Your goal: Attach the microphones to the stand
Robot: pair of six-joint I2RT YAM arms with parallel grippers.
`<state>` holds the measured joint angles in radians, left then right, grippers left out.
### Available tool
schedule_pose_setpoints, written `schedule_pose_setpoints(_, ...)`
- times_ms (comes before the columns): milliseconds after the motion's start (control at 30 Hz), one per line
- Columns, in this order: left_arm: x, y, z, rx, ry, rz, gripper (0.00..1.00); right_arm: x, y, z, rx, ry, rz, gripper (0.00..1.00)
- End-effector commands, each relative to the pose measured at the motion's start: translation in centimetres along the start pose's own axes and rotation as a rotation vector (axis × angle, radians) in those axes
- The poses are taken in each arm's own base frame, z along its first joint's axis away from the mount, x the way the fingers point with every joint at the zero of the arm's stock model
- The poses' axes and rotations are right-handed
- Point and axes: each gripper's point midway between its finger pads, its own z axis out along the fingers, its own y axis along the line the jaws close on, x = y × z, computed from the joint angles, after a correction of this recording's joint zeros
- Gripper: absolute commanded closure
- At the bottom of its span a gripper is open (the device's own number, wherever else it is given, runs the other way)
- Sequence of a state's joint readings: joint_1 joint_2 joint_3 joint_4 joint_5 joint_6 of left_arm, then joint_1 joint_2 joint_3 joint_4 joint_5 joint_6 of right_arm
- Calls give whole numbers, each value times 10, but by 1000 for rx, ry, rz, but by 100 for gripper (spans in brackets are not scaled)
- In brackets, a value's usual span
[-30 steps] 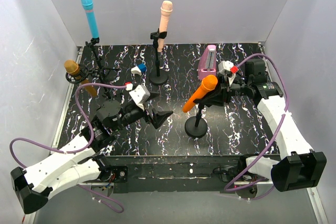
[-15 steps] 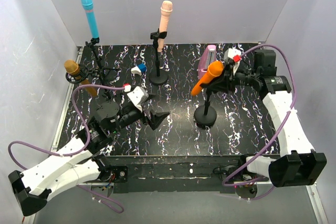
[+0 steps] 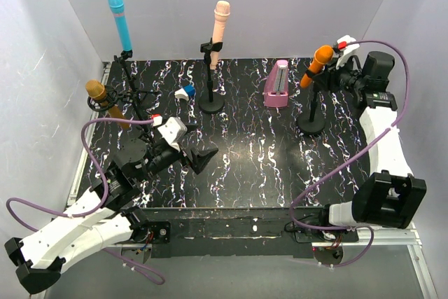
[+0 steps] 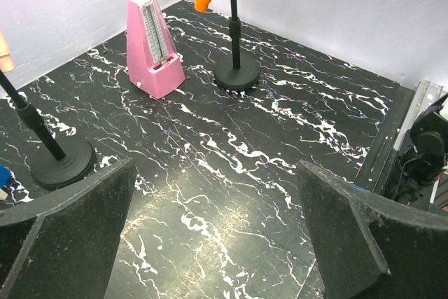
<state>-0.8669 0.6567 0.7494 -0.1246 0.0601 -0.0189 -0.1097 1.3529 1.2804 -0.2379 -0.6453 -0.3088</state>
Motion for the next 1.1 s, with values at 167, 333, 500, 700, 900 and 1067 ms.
schedule_pose_setpoints(167, -14, 5, -7, -28, -23, 8, 2, -30, -26, -10, 110, -144, -42, 61)
schedule_pose_setpoints(333, -20, 6, -12, -40, -25, 3, 2, -31, -16, -25, 108, -146, -36, 35)
schedule_pose_setpoints(500, -32, 4, -18, -39, -38, -29, 2, -37, -13, -51, 149, -151, 3, 23)
schedule_pose_setpoints(700, -45, 2, -29, -44, -24, -80, 2, -20, -5, -81, 182, -84, -4, 14)
schedule_pose_setpoints(900, -56, -2, -42, -43, -19, -141, 2, -9, 19, -110, 190, -51, -21, 12)
schedule_pose_setpoints(1067, -60, 4, -54, -104, 7, -220, 2, -12, 52, -142, 197, -52, 17, 8)
